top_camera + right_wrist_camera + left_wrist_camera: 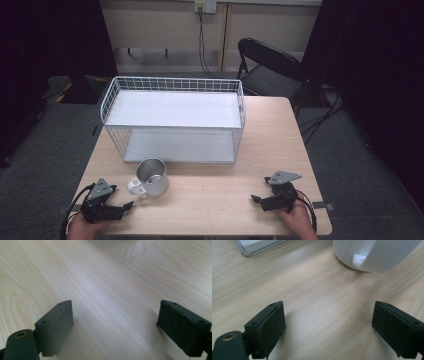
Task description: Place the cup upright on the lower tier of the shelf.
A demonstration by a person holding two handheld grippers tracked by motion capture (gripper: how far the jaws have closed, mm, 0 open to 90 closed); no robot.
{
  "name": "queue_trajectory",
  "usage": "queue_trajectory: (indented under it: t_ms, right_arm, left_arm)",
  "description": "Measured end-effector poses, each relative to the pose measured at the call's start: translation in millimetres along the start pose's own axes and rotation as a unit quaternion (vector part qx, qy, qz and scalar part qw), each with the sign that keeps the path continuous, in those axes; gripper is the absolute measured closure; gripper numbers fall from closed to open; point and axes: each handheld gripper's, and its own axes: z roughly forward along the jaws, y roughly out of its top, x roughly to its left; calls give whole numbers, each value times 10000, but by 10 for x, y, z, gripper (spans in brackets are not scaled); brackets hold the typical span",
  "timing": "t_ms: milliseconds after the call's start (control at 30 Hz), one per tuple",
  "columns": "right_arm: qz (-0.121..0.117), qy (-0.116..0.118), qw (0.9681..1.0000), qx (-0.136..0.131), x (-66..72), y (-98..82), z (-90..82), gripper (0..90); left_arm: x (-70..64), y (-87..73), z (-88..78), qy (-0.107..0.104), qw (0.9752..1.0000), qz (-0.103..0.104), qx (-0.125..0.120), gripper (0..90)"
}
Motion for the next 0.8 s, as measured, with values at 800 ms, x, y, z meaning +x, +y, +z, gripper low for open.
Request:
queue_trajectory:
  t_ms: [800]
  right_arm:
    - [4, 8, 10000, 6, -5, 2, 0, 123]
  left_arm:
    - [-55, 82, -67, 35, 9999, 95, 44, 175]
